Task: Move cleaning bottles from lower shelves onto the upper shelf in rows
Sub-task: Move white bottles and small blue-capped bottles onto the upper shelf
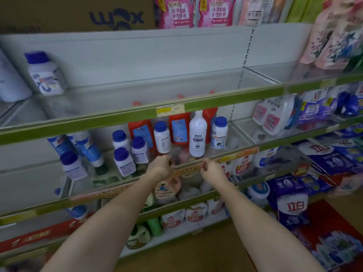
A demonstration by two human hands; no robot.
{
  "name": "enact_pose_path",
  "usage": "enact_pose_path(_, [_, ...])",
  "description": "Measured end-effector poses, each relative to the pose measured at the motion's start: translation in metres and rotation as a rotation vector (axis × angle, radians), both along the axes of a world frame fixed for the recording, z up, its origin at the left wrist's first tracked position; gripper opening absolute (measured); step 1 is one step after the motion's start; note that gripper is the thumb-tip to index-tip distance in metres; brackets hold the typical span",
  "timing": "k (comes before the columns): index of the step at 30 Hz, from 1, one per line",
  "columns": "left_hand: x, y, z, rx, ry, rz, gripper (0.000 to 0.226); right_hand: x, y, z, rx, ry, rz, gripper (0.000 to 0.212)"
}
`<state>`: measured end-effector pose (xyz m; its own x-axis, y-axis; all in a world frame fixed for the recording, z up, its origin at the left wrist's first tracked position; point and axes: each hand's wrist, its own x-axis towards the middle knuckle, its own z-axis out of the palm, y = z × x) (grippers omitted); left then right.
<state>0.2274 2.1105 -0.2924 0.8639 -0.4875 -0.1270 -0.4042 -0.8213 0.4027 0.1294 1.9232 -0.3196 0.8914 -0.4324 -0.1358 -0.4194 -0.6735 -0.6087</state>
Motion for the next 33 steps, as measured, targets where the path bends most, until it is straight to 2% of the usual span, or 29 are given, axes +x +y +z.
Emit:
enact_pose_path(6, [0.013,-0.032,-0.01,-0.063,0.038,-0.001,0.007,0.026,-0.027,-0.001,-0.042,0.01,0.01,0.005])
enact_pose_path(9, [0.024,-0.041,-0.021,-0.115,0.082,0.013,0.015,0.035,-0.035,-0.006,-0.032,-0.007,-0.048,0.005])
enact_pose_path(15, [0.036,-0.065,-0.036,-0.176,0.101,-0.063,0.009,0.047,-0.044,-0.014,0.057,-0.094,-0.155,0.009])
enact_pose_path(20, [0.051,-0.08,-0.048,-0.196,0.119,-0.038,0.007,0.065,-0.051,-0.02,0.081,-0.107,-0.098,0.019])
enact_pose_path(23, [0.063,-0.085,-0.052,-0.166,0.115,-0.04,0.007,0.083,-0.062,-0.021,0.126,-0.058,-0.074,0.032])
enact_pose_path(28, [0.075,-0.09,-0.051,-0.115,0.176,0.044,0.02,0.104,-0.079,-0.026,0.139,-0.03,0.027,0.07])
enact_pose_path(33, [0.112,-0.089,-0.092,-0.072,0.163,0.096,0.018,0.134,-0.082,-0.027,0.263,-0.048,0.036,0.097])
